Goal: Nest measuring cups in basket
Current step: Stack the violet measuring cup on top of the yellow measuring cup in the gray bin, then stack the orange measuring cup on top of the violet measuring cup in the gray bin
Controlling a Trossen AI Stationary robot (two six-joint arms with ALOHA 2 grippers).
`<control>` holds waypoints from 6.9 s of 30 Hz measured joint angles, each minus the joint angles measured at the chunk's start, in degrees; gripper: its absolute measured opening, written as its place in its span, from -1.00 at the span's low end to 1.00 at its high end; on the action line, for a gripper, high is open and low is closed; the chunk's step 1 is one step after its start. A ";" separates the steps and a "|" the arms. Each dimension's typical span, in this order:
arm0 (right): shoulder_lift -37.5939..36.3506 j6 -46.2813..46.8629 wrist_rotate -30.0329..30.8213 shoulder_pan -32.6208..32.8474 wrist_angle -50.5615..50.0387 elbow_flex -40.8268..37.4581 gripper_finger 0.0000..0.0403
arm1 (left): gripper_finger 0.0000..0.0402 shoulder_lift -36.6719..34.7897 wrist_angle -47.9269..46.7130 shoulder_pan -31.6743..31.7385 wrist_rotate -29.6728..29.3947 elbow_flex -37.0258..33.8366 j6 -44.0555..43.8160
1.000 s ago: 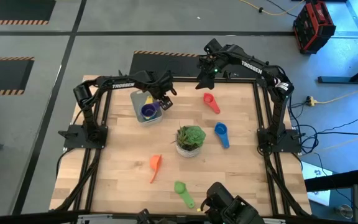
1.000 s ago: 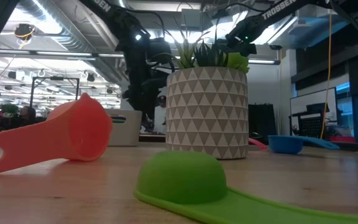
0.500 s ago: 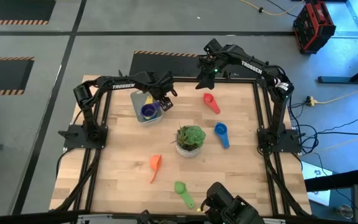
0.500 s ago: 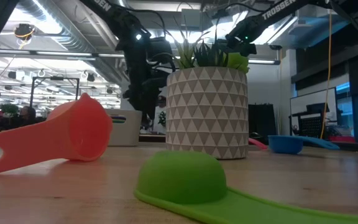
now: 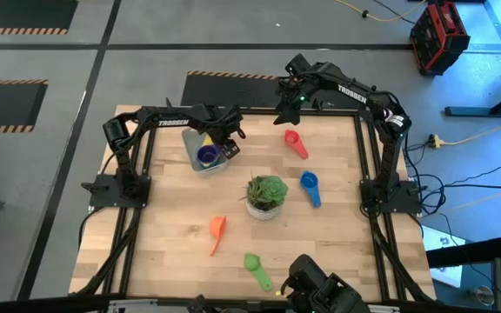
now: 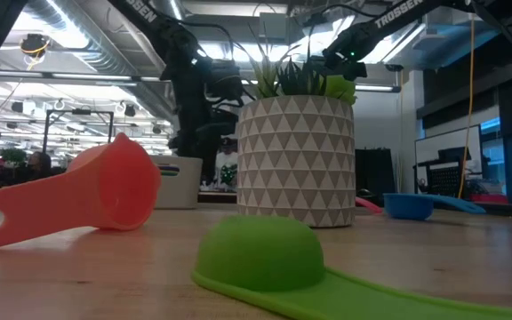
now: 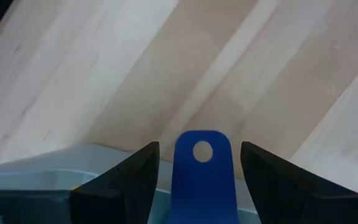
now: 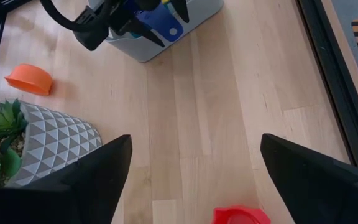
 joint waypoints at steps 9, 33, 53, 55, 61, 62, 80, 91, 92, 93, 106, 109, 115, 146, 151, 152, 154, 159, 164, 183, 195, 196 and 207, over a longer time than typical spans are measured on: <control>0.00 0.00 0.00 0.00 0.00 0.00 0.79 | 0.09 0.00 -0.01 0.00 -0.36 0.00 0.46; 0.00 0.02 0.00 0.00 0.00 0.00 0.79 | -0.08 0.00 -0.05 -0.02 -1.09 -0.02 0.07; 0.00 0.02 0.00 0.00 0.00 0.00 0.79 | -0.30 -0.02 0.00 -0.02 -1.16 -0.02 0.07; 0.00 0.02 0.00 0.00 0.00 0.00 0.79 | -0.30 -0.02 -0.02 -0.02 -1.27 -0.02 0.07; 0.00 0.02 0.00 0.00 0.00 0.00 0.79 | -0.30 -0.02 0.00 -0.02 -1.31 -0.02 0.07; 0.00 0.02 -0.01 0.00 0.00 0.00 0.79 | -0.30 -0.02 0.00 -0.02 -1.31 -0.02 0.07; 0.00 -0.04 0.00 0.00 0.00 0.00 0.79 | -0.31 -0.02 -0.04 0.00 -4.15 -0.03 -3.12; 0.00 -0.15 0.00 -0.01 0.00 0.00 0.79 | -0.31 -0.09 -0.03 0.00 -4.15 -0.04 -6.17; 0.00 -0.15 0.00 0.00 0.01 0.00 0.79 | -0.31 -0.09 -0.03 0.00 -4.16 -0.03 -6.22; 0.00 -0.15 0.00 -0.01 0.01 0.00 0.79 | -0.31 -0.09 -0.03 0.00 -4.26 -0.04 -6.56; 0.00 -0.17 0.02 -0.02 0.02 0.00 0.79 | -0.31 -2.67 -1.21 -0.03 -8.52 -0.03 -13.15; 0.00 -0.17 0.02 -0.02 0.02 0.00 0.79 | -0.31 -2.67 -1.79 -0.03 -8.79 -0.02 -15.49; 0.00 -0.17 0.01 -0.02 0.01 0.00 0.79 | -0.31 -2.67 -2.01 -0.15 -9.02 -0.02 -20.89; 0.00 -0.17 0.04 -0.02 0.00 0.00 0.79 | -0.31 -6.25 -9.29 -2.99 -17.95 -0.02 -46.84; 0.00 -0.17 0.04 -0.02 0.00 0.00 0.79 | -0.31 -6.25 -9.44 -4.15 -19.31 -0.02 -53.27; 0.00 -0.17 0.04 -0.02 0.00 0.00 0.79 | -0.31 -6.25 -9.69 -4.39 -19.43 -0.02 -54.10; 0.00 -0.17 0.04 -0.02 0.00 0.00 0.79 | -0.31 -6.25 -10.54 -4.73 -19.49 -0.02 -55.72; 0.00 -0.17 0.04 -0.02 0.02 0.00 0.79 | -0.31 -6.25 -11.84 -5.74 -21.16 -0.02 -59.15; 0.00 -0.17 0.03 -0.02 0.12 0.00 0.79 | -0.31 -6.25 -14.36 -6.41 -21.92 -0.02 -62.77; 0.00 -0.17 0.02 -0.02 1.20 0.00 0.79 | -0.31 -6.25 -21.53 -8.31 -20.26 -0.02 -73.20; 0.00 -0.17 0.02 -0.02 1.19 0.00 0.79 | -0.25 -6.25 -21.64 -8.24 -18.73 -0.02 -70.47; 0.00 -0.17 0.02 -0.02 1.20 0.00 0.79 | -0.23 -6.25 -21.64 -8.24 -18.71 -0.02 -70.45; 0.00 -0.17 0.02 -0.02 1.18 0.00 0.79 | -0.09 -6.25 -21.62 -8.26 -19.29 -0.02 -70.46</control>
